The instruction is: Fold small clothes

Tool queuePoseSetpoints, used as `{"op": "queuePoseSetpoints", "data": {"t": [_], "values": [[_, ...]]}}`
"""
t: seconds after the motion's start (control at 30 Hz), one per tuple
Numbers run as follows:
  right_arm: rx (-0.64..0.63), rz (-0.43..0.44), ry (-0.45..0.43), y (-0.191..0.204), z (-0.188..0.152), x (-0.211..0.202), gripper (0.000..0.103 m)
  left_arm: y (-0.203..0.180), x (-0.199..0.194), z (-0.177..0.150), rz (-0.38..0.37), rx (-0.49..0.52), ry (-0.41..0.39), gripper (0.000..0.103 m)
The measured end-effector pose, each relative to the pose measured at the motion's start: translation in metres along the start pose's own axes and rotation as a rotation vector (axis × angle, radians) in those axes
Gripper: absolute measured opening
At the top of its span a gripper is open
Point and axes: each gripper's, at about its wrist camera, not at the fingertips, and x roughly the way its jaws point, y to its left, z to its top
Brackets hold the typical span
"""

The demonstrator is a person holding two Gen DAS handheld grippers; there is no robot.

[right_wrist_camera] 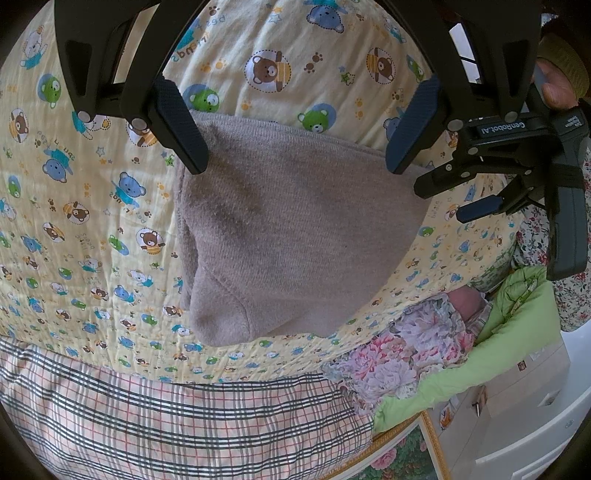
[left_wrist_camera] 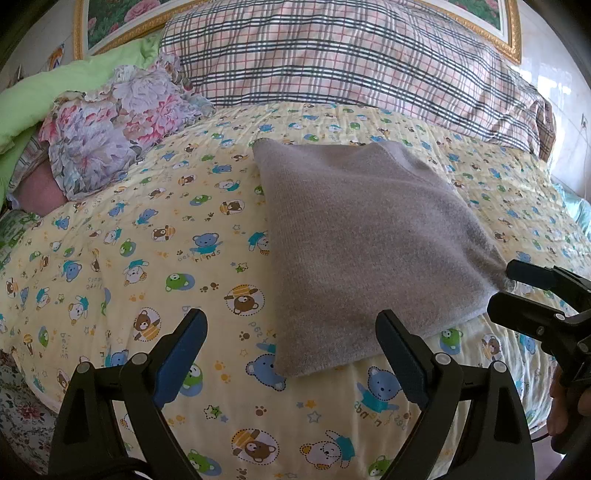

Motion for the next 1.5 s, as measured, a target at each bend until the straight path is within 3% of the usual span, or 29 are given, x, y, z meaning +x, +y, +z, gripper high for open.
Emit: {"op": "queuePoseSetpoints", "data": {"t": [1.5], "values": [[-0.001, 0.006, 0.003, -0.0019, 0.0009, -0.0002, 0.097, -0.0035, -0.0042, 0.0029, 0.01, 0.014, -0.014, 0.093]]}}
